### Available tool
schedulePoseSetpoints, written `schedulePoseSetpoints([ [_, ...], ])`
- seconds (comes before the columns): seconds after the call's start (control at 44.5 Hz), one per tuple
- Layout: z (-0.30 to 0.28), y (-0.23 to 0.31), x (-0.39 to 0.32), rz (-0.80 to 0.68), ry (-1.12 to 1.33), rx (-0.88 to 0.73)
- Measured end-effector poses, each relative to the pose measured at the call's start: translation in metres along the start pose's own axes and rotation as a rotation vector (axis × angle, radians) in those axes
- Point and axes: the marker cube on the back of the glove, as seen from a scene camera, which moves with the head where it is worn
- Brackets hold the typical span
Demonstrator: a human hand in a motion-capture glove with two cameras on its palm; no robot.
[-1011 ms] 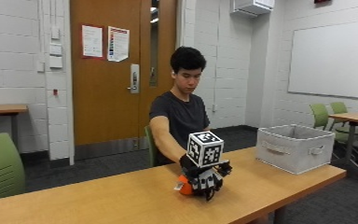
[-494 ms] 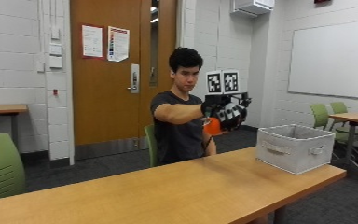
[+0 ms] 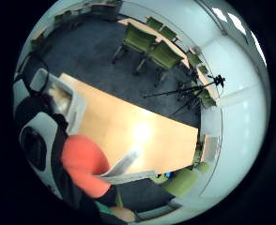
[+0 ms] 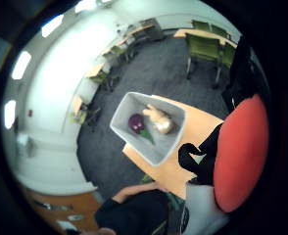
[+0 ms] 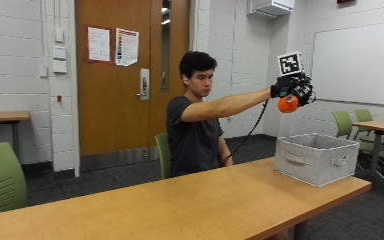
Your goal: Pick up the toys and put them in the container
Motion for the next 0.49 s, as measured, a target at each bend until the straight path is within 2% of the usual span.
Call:
schedulePoseSetpoints([
  [0.157, 0.016, -0.027, -0.084, -0.176, -0.028, -0.018],
  [0.315, 0.044, -0.048, -0.155, -0.223, -0.023, -0.039],
  [0.427, 0.069, -0.061, -0.173, -0.068, 0.025, -0.027],
  [0.494, 0.083, -0.064, -0.179, -0.039, -0.005, -0.008],
])
